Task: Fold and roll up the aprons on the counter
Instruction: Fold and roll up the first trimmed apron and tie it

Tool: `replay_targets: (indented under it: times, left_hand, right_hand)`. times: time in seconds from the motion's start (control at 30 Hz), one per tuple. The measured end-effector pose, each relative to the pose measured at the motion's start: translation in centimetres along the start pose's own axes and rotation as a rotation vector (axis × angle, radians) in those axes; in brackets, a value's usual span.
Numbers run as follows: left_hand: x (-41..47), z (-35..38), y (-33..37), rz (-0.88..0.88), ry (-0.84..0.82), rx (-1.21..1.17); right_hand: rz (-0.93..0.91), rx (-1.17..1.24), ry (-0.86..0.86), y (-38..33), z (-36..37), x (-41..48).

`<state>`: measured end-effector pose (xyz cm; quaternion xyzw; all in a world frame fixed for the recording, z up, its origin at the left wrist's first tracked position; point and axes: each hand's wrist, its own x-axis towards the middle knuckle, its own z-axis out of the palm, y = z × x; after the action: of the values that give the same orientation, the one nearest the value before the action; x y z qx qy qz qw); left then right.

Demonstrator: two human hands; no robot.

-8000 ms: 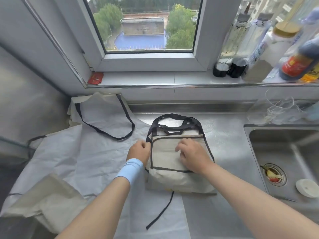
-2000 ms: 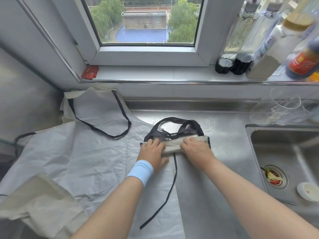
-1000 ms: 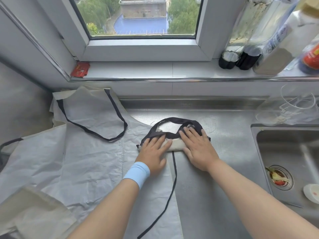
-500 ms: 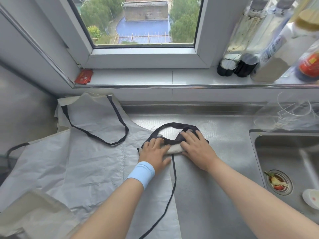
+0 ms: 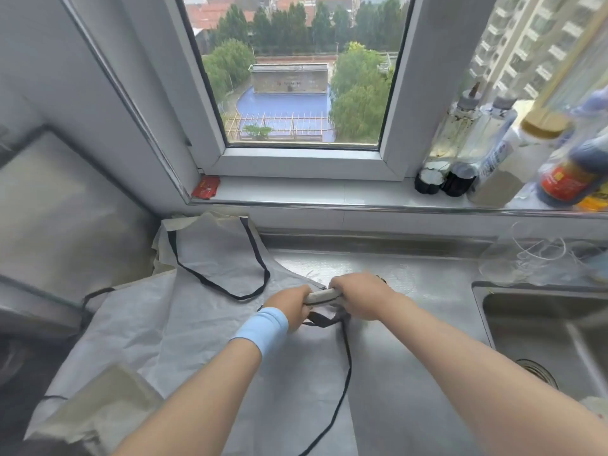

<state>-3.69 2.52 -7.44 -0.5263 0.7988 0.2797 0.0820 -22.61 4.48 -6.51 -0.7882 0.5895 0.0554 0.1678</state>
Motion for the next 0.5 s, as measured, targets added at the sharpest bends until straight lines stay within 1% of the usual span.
replay_targets:
  times: [0.13,0.23,0.33,0.4,0.43,0.5]
  left_hand:
    - [-2.4,-4.4,-1.7,-0.016,-0.100,-0.154]
    - [-5.0,-8.0,-2.9,0.050,-0.185,-0.282]
    - [-7.9,-11.0,-4.3,0.052,-0.258,-0.388]
    - [-9.2,-11.8,-5.5,0.053,-0.280,-0.475]
    - [-9.6,-12.0,-6.2,0.054,-0.286,-0.553]
    - [-10.5,-12.4,-7.7,0.062,-0.272,-0.744]
  right_hand:
    - [0.024,0.021,-0.115,-3.6,-4.8,0.7]
    - [0.010,0.062,-0.187,-6.1,-8.5,0.4]
    - [-0.004,0.075,-0.195,-9.2,-11.3,0.3]
    - [-0.013,0.005,-0.129,-10.7,-12.3,0.3]
    - [-0.037,-0.088,-0.043,-11.2,-12.5,0.4]
    - [-0.147,-0.302,0.245,-12.2,-11.9,0.8]
